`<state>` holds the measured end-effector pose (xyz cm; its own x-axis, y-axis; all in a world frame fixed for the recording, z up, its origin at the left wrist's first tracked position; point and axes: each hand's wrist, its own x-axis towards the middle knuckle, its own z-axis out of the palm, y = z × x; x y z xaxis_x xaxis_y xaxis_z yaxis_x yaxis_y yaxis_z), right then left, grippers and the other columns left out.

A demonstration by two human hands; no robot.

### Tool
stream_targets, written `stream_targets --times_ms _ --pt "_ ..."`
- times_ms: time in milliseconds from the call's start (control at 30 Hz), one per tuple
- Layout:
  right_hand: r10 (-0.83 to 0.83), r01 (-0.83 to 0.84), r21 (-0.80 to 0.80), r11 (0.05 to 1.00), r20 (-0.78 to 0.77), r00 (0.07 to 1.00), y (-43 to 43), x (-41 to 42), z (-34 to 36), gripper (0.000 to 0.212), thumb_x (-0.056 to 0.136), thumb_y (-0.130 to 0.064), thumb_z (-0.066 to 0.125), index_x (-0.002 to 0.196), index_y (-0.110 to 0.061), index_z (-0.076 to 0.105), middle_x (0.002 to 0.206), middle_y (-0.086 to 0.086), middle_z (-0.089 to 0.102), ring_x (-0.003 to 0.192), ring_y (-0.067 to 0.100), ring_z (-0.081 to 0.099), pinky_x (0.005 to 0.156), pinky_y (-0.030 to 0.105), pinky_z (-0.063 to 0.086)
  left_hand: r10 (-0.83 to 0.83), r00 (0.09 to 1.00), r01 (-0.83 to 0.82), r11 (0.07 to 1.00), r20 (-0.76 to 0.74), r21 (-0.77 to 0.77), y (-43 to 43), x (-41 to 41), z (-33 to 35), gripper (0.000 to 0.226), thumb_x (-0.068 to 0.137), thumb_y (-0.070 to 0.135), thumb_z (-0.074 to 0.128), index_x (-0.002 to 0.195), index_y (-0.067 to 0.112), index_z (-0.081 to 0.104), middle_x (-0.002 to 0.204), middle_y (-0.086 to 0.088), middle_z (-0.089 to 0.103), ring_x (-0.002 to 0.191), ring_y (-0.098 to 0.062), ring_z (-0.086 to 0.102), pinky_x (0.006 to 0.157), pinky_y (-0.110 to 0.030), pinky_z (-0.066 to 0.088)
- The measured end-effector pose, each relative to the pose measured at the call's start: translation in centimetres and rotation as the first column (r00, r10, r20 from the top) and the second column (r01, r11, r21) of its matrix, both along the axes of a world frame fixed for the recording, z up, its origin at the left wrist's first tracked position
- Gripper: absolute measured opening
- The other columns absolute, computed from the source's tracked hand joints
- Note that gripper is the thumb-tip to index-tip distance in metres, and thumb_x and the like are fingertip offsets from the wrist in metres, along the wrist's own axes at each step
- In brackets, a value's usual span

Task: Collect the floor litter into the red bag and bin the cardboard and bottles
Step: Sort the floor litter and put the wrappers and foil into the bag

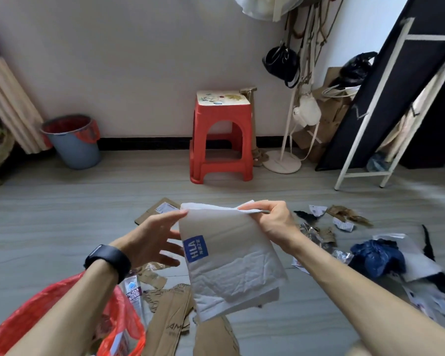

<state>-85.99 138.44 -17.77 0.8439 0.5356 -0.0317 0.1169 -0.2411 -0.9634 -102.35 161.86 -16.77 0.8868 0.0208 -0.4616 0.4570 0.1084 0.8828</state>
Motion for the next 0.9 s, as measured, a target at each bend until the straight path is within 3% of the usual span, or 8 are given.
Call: stream_targets --times_ms 100,200,300,367,467,633,767,900 --pt "-0.016 0.022 -0.034 0.999 0.171 0.985 -0.1 0.0 0.0 0.040 0.079 0.002 0.061 0.080 -0.031 0.082 0.099 -0.011 0.075 0.098 0.005 0.069 0.095 0.034 0.056 -0.044 0.999 0.045 0.995 -0.011 0.092 -0.6 0.2 -0.2 0.073 0.072 0.084 0.052 0.121 0.032 0.066 0.113 -0.015 0.071 0.095 -0.033 0.068 0.077 -0.041 0.054" --pt "0.007 0.003 -0.050 0.999 0.194 0.981 0.0 -0.4 0.0 0.037 0.080 0.000 0.063 0.082 -0.031 0.082 0.097 -0.015 0.074 0.096 0.003 0.069 0.093 0.032 0.056 0.050 0.997 -0.063 0.973 0.065 0.221 -1.3 0.8 -0.6 0.054 0.067 0.057 0.075 0.116 0.035 0.069 0.091 -0.002 0.074 0.076 -0.022 0.067 0.070 -0.035 0.051" --pt "0.119 -0.120 -0.007 0.993 -0.089 0.989 -0.5 -0.6 0.7 0.032 0.084 -0.006 0.058 0.100 -0.021 0.081 0.106 -0.001 0.075 0.095 0.015 0.069 0.078 0.038 0.061 0.143 0.974 -0.189 0.942 0.179 0.278 -1.5 1.2 -0.6 0.026 0.087 0.020 0.072 0.109 0.033 0.075 0.100 -0.003 0.076 0.088 -0.024 0.073 0.080 -0.041 0.059" --pt "0.237 -0.233 0.051 0.971 -0.319 0.918 -1.3 -0.5 1.1 0.030 0.088 -0.027 0.058 0.111 -0.023 0.076 0.119 0.003 0.071 0.103 0.024 0.067 0.072 0.036 0.058 0.193 0.956 -0.259 0.910 0.221 0.325 -1.4 1.3 -0.5 0.024 0.089 0.015 0.072 0.105 0.032 0.077 0.102 -0.006 0.076 0.093 -0.024 0.073 0.085 -0.045 0.059" --pt "0.219 -0.224 0.037 0.974 -0.414 0.884 -1.2 -0.4 1.0 0.041 0.090 -0.055 0.062 0.111 -0.022 0.074 0.122 -0.002 0.068 0.101 0.027 0.069 0.070 0.039 0.059 0.227 0.936 -0.313 0.887 0.269 0.340 -1.7 1.4 -0.3 0.021 0.085 0.014 0.076 0.099 0.030 0.080 0.100 -0.002 0.077 0.084 -0.014 0.073 0.075 -0.035 0.061" --pt "0.181 -0.174 0.051 0.983 -0.285 0.941 -1.0 -0.2 0.2 0.024 0.080 -0.011 0.082 0.101 -0.018 0.077 0.114 0.009 0.066 0.094 0.022 0.071 0.070 0.037 0.061 0.201 0.938 -0.289 0.902 0.281 0.320 -1.9 1.4 0.0 0.026 0.079 0.018 0.079 0.103 0.028 0.079 0.104 0.006 0.076 0.093 -0.012 0.072 0.075 -0.024 0.058" --pt "0.113 -0.095 0.086 0.992 -0.242 0.964 -0.7 -0.4 0.7 0.024 0.083 0.003 0.075 0.102 -0.011 0.078 0.095 0.003 0.077 0.077 0.015 0.071 0.063 0.028 0.058 0.120 0.973 -0.148 0.980 0.199 0.131 -1.5 0.7 0.3 0.039 0.081 0.032 0.072 0.119 0.031 0.071 0.112 0.002 0.074 0.089 -0.012 0.070 0.076 -0.028 0.054" --pt "0.064 -0.042 0.094 0.995 -0.240 0.969 -0.4 -0.8 1.2 0.026 0.084 0.004 0.066 0.097 -0.013 0.080 0.092 0.005 0.078 0.079 0.017 0.067 0.068 0.027 0.053 0.213 0.959 -0.223 0.974 0.189 0.037 -0.9 1.2 -0.3 0.058 0.078 0.024 0.081 0.130 0.038 0.059 0.112 -0.003 0.071 0.093 -0.025 0.070 0.083 -0.039 0.054"
